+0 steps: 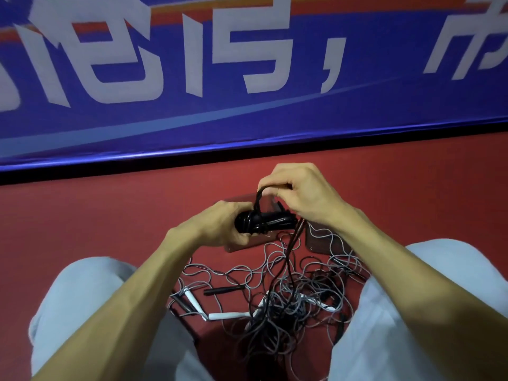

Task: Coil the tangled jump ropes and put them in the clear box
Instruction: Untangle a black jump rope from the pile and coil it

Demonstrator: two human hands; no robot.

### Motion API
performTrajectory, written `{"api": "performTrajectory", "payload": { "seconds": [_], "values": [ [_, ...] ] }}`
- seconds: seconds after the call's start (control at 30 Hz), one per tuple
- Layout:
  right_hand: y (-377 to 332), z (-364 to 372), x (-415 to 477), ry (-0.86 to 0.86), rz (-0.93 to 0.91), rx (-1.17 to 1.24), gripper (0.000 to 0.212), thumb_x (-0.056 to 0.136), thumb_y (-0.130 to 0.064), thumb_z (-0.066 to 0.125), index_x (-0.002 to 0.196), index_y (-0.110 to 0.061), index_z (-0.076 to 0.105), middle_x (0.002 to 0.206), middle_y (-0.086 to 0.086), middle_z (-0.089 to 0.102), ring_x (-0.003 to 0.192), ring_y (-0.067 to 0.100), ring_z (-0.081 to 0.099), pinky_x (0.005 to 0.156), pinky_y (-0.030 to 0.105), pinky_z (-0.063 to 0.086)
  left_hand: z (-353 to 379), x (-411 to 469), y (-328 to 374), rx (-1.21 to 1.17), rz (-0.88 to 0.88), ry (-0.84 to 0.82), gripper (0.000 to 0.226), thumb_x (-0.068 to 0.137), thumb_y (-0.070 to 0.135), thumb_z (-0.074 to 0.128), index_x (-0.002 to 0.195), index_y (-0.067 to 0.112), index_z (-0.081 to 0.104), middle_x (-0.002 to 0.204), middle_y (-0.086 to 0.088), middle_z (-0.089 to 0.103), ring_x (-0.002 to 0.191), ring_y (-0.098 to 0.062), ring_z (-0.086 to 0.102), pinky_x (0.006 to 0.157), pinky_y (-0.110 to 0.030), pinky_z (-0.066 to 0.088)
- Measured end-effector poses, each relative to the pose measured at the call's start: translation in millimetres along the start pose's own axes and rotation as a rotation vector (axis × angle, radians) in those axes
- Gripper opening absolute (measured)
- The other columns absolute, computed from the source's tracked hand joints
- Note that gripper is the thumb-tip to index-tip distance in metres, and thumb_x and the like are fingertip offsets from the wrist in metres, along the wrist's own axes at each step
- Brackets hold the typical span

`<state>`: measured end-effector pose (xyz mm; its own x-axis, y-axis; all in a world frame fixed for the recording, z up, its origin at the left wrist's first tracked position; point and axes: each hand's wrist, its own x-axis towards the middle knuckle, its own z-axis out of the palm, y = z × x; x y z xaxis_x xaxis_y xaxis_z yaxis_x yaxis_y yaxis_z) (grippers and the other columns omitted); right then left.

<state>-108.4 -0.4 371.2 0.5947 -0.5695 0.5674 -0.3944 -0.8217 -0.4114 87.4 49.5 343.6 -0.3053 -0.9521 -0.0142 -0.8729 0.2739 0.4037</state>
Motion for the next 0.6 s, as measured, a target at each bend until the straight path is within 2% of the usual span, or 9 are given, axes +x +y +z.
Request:
{"api": "performTrajectory", "payload": {
  "seconds": [0.07,0.13,0.2,0.27,0.3,0.4,0.47,0.53,0.6],
  "values": [
    [4,-1,1,0.074,0.092,0.033,0.007,0.080,-0.021,0.075,0.087,-0.021,0.078,0.078,-0.007,0.071,0.073,0.010,0.064,0.072,0.034,0.053,0,-3,4,-0.025,0.051,-0.013,0.031,0.071,0.021,0.071,0.090,0.040,0.056,0.072,0.008,0.061,0.064,-0.010,0.054,0.060,-0.019,0.043],
    [6,-3,3,0.132,0.189,0.106,0.007,0.076,-0.015,0.079,0.083,-0.014,0.079,0.079,-0.004,0.074,0.073,0.000,0.065,0.075,0.019,0.050,0,-7,11,-0.059,0.081,-0.021,0.034,0.072,0.024,0.074,0.101,0.036,0.060,0.078,0.009,0.064,0.067,-0.006,0.056,0.064,-0.018,0.045],
    [6,-3,4,0.170,0.287,0.175,0.006,0.073,-0.015,0.081,0.078,-0.013,0.079,0.071,-0.008,0.073,0.065,-0.007,0.062,0.068,0.008,0.044,-2,-12,21,-0.150,0.068,-0.016,0.033,0.073,0.043,0.079,0.101,0.041,0.062,0.081,0.013,0.066,0.071,0.000,0.058,0.067,-0.013,0.044],
    [9,-1,5,0.197,0.380,0.225,0.008,0.071,-0.021,0.083,0.072,-0.017,0.076,0.057,-0.014,0.066,0.049,-0.004,0.056,0.055,0.009,0.040,-4,-15,29,-0.272,0.033,0.010,0.035,0.065,0.064,0.075,0.092,0.046,0.064,0.081,0.012,0.068,0.073,-0.001,0.061,0.069,-0.018,0.047],
    [11,-1,5,0.200,0.426,0.263,0.012,0.070,-0.024,0.084,0.069,-0.017,0.075,0.054,-0.011,0.065,0.043,0.000,0.051,0.051,0.012,0.038,-5,-15,30,-0.320,0.023,0.039,0.035,0.062,0.068,0.073,0.089,0.046,0.066,0.079,0.009,0.069,0.070,-0.004,0.061,0.068,-0.023,0.047],
    [18,1,4,0.195,0.530,0.355,0.024,0.070,-0.032,0.083,0.063,-0.013,0.071,0.050,-0.002,0.062,0.041,0.006,0.045,0.046,0.018,0.036,-5,-15,33,-0.395,0.001,0.125,0.028,0.067,0.060,0.077,0.081,0.037,0.070,0.068,0.000,0.066,0.056,-0.008,0.051,0.055,-0.026,0.039],
    [19,1,4,0.208,0.577,0.413,0.029,0.074,-0.032,0.080,0.058,-0.012,0.066,0.044,-0.005,0.054,0.041,0.007,0.044,0.045,0.018,0.035,-7,-15,34,-0.428,-0.003,0.142,0.020,0.075,0.045,0.078,0.081,0.028,0.070,0.063,0.001,0.062,0.054,-0.007,0.048,0.053,-0.023,0.036],
    [20,2,3,0.201,0.616,0.500,0.033,0.081,-0.028,0.075,0.058,-0.009,0.061,0.046,-0.007,0.050,0.043,0.005,0.044,0.045,0.015,0.036,-11,-15,34,-0.580,-0.012,0.167,0.010,0.077,0.030,0.075,0.081,0.024,0.069,0.063,0.004,0.060,0.056,-0.009,0.050,0.052,-0.020,0.038],
    [22,5,2,0.177,0.681,0.637,0.026,0.089,-0.015,0.066,0.067,-0.002,0.063,0.053,0.000,0.043,0.047,0.011,0.041,0.042,0.017,0.034,-15,-16,34,-0.741,-0.043,0.218,0.011,0.075,0.022,0.065,0.084,0.020,0.069,0.068,-0.008,0.064,0.058,-0.014,0.054,0.049,-0.020,0.041]
  ]
}}
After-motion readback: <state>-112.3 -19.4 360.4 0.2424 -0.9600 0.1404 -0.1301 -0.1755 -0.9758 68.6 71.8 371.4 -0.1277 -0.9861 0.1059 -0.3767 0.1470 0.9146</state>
